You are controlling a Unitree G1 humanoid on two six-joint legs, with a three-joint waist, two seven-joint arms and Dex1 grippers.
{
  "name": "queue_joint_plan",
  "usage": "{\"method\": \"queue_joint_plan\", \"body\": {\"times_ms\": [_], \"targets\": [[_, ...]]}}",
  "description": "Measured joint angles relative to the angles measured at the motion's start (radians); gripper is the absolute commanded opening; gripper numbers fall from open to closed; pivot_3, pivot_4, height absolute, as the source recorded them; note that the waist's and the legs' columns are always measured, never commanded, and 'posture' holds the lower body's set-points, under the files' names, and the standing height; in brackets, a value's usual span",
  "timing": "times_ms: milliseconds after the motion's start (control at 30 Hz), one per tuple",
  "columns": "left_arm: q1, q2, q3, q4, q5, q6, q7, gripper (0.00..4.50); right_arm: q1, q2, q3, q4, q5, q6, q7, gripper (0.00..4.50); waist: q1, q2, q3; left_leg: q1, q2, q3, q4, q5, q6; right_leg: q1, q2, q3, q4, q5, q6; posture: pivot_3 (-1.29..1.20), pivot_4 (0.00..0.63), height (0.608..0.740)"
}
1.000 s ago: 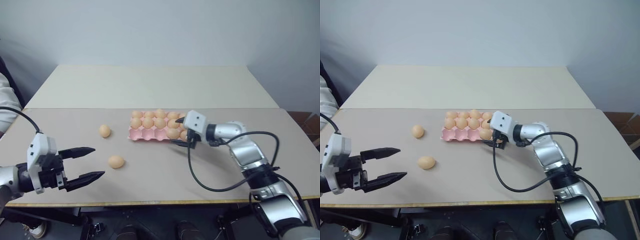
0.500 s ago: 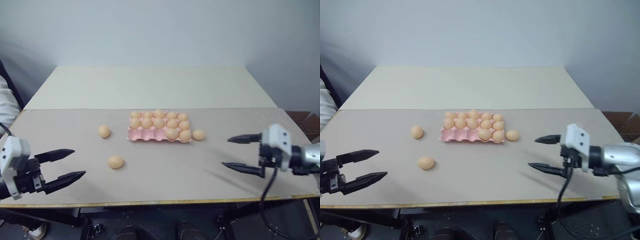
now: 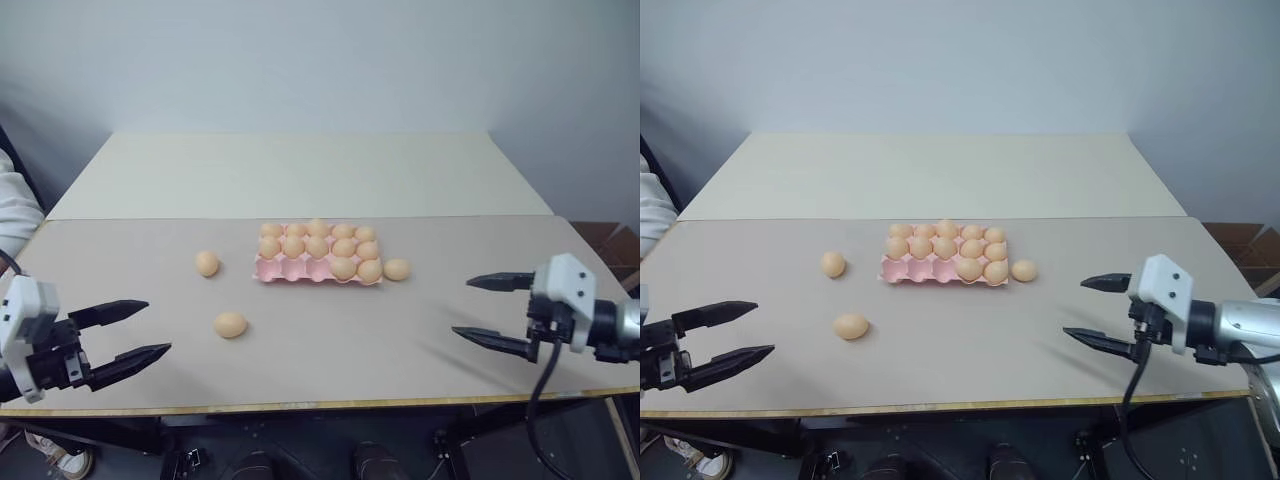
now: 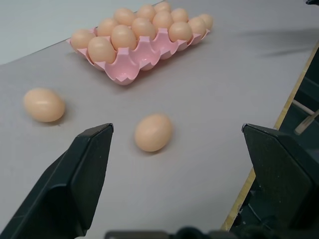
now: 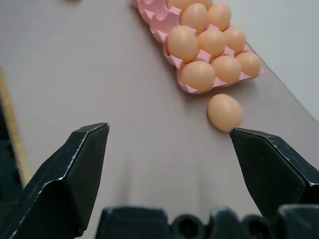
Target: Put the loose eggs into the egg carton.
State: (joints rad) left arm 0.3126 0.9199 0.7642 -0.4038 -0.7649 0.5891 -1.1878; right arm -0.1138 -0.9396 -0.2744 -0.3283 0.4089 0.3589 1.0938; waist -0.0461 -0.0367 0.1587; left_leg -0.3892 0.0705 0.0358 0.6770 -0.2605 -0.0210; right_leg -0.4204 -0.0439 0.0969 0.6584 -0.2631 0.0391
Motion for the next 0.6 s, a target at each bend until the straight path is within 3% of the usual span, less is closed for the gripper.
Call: {"method": "queue_joint_plan", "body": {"times_ms": [167, 267, 533, 600], "targets": [[-0.02, -0.003, -0.02, -0.004, 0.0, -0.001, 0.005, 4.5, -0.25, 0.086, 0.28, 0.253, -0.27, -0.121, -0.11, 4.46, -0.003, 0.0, 0.0, 0.0, 0.0, 0.001, 0.0, 0.0, 0.0, -0.001, 0.0, 0.0, 0.0, 0.0, 0.0, 0.0, 0.15, 0.74], [-0.027, -0.002, -0.028, -0.006, 0.0, -0.001, 0.01, 4.5, -0.354, 0.152, 0.382, 0.413, -0.358, -0.192, -0.129, 4.46, 0.001, 0.0, 0.0, -0.002, 0.0, 0.001, -0.001, 0.0, 0.0, -0.002, 0.0, 0.0, -0.001, 0.0, -0.001, 0.0, 0.15, 0.74], [-0.015, -0.008, -0.035, -0.026, 0.0, -0.001, 0.022, 4.5, -0.584, 0.273, 0.504, 0.811, -0.516, -0.392, -0.187, 4.46, 0.002, 0.001, 0.0, -0.002, 0.0, 0.001, -0.002, 0.0, 0.0, -0.002, 0.0, 0.0, -0.001, 0.0, -0.001, 0.0, 0.15, 0.74], [-0.007, -0.013, -0.034, -0.036, 0.0, -0.001, 0.026, 4.5, -0.609, 0.294, 0.507, 0.875, -0.526, -0.422, -0.186, 4.09, 0.0, 0.001, 0.0, -0.002, 0.0, 0.001, -0.001, 0.0, 0.0, -0.002, 0.0, 0.0, -0.001, 0.0, -0.001, 0.0, 0.15, 0.74]]}}
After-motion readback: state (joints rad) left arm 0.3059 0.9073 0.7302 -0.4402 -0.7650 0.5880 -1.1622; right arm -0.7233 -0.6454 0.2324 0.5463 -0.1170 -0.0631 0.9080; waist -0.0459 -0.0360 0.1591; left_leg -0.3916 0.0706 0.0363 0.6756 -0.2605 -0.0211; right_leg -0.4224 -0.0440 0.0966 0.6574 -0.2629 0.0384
